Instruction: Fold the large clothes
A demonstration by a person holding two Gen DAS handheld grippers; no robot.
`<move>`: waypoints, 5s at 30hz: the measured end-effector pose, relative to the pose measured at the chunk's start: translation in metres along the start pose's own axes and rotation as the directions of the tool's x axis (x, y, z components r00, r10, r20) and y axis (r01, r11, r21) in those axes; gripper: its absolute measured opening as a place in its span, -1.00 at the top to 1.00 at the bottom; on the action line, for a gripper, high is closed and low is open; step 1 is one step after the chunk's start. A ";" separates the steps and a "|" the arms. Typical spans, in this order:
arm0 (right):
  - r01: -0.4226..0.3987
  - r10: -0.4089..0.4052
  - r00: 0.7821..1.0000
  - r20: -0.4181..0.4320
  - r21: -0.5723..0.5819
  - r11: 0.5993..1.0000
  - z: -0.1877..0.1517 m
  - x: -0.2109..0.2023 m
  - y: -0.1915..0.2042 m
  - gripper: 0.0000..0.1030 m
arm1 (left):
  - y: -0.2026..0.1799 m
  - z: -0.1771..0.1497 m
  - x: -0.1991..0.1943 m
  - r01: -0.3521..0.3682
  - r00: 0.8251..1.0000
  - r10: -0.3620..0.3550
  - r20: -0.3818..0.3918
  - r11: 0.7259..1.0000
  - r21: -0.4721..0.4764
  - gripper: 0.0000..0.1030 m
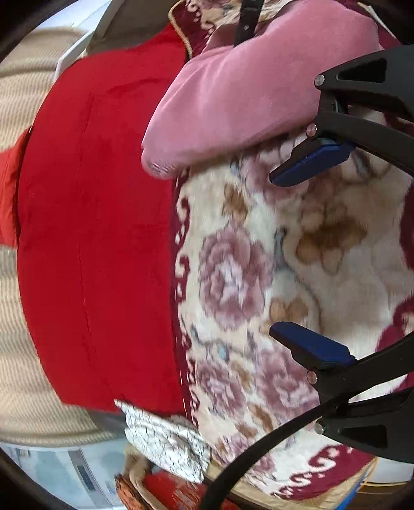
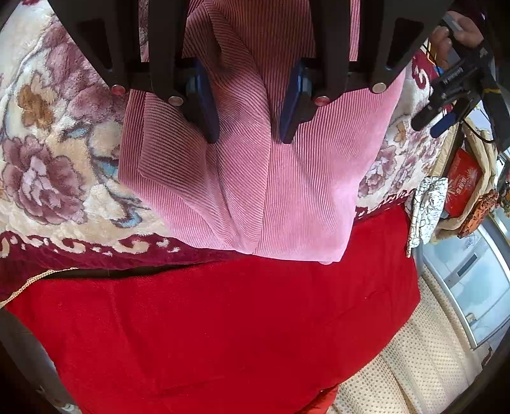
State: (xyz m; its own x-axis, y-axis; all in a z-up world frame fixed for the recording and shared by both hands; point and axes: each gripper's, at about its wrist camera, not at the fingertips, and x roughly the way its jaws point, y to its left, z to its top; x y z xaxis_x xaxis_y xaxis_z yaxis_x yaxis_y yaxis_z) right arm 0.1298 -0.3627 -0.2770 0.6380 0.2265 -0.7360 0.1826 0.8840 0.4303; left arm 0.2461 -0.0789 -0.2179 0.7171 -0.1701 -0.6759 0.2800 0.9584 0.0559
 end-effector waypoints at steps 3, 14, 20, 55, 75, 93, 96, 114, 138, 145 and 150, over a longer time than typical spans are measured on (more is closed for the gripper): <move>0.001 -0.001 1.000 0.001 -0.001 1.000 0.000 0.000 0.000 0.16 | 0.012 0.001 -0.001 -0.034 0.999 0.034 0.000 0.999 -0.025 -0.69; 0.007 -0.007 1.000 0.004 -0.007 1.000 0.001 0.002 0.001 0.15 | 0.043 -0.002 -0.008 -0.121 0.993 0.122 0.007 0.989 -0.081 -0.69; 0.008 -0.008 1.000 0.006 -0.006 1.000 0.002 0.002 0.001 0.15 | 0.048 -0.002 -0.010 -0.140 0.990 0.142 0.017 0.986 -0.089 -0.69; -0.063 0.067 0.997 0.037 -0.113 0.992 -0.065 -0.080 0.020 0.16 | -0.112 -0.033 -0.037 0.215 0.976 -0.215 -0.038 0.914 0.343 -0.70; 0.112 -0.086 0.986 0.145 -0.186 0.976 -0.093 -0.151 0.052 -0.17 | -0.067 -0.044 -0.127 0.142 0.985 -0.148 0.086 0.987 0.068 -0.70; 0.230 -0.139 0.929 0.343 -0.240 0.943 -0.110 -0.257 0.119 -0.19 | -0.062 -0.033 -0.250 -0.065 0.954 0.051 0.297 0.997 0.036 -0.91; 0.231 -0.131 0.922 0.365 -0.246 0.941 -0.113 -0.270 0.128 -0.28 | -0.059 -0.035 -0.266 -0.087 0.946 0.076 0.314 0.996 0.021 -0.92; 0.217 -0.108 0.908 0.405 -0.235 0.948 -0.119 -0.301 0.146 -0.36 | -0.060 -0.046 -0.312 -0.121 0.922 0.095 0.375 0.992 0.047 -0.97; 0.009 -0.012 0.997 0.077 0.034 0.999 0.003 -0.069 0.025 0.23 | -0.123 -0.009 -0.041 0.134 0.987 -0.119 -0.105 0.981 0.142 -1.00; 0.027 -0.013 0.994 -0.106 0.137 0.990 0.046 0.016 0.004 0.22 | -0.133 -0.033 -0.012 0.166 0.981 -0.139 -0.134 0.961 0.223 -1.00; 0.029 -0.015 0.994 -0.108 0.125 0.992 0.044 0.037 -0.002 0.25 | -0.111 -0.036 -0.004 0.304 0.949 -0.290 -0.123 0.945 0.117 -1.00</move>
State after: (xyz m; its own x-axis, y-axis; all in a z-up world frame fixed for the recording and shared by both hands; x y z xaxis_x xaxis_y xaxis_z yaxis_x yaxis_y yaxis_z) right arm 0.1861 -0.3745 -0.2821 0.5503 0.2558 -0.7948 0.2934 0.8320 0.4709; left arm 0.1894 -0.1761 -0.2476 0.5206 -0.4114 -0.7481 0.5574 0.8275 -0.0672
